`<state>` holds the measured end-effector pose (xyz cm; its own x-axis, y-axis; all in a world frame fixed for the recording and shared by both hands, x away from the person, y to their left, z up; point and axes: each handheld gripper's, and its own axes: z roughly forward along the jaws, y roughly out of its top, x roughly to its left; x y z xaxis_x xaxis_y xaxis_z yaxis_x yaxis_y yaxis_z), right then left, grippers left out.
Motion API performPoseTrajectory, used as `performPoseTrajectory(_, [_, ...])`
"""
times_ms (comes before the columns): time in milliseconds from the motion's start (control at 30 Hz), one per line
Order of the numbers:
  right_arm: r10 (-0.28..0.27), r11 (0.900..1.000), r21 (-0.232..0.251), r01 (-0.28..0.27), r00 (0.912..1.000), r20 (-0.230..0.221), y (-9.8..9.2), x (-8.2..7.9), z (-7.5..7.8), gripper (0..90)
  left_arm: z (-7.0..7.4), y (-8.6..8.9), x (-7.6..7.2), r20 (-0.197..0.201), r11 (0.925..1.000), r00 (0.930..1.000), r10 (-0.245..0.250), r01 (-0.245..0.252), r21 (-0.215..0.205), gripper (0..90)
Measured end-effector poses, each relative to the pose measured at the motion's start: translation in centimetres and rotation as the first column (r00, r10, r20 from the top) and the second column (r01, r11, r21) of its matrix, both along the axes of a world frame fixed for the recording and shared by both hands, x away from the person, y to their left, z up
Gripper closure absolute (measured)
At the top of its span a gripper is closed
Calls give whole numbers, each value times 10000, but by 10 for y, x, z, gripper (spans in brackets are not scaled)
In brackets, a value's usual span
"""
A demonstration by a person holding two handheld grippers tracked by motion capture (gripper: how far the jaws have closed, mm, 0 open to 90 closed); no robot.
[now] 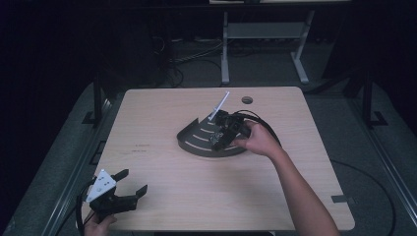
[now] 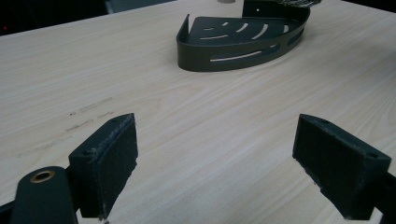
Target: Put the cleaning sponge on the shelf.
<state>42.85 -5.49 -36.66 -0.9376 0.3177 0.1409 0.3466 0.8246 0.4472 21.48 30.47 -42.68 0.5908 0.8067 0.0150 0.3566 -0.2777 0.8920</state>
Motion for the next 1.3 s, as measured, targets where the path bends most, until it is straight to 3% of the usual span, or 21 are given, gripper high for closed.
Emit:
performPoseTrajectory(367, [-499,9983,-291,496,9987,-105,4,18,-20,322,0,-1,0,44,10000,10000,-21,21,20,133])
performPoseTrajectory(1067, [-1120,9936,-180,1115,9934,-242,5,43,-46,322,-1,-4,1,-81,10000,10000,-53,54,70,133])
performPoseTrajectory(1300, [-1265,9915,-341,1258,9918,-203,10,47,-54,321,-1,-4,2,-53,9999,10000,-73,74,107,133])
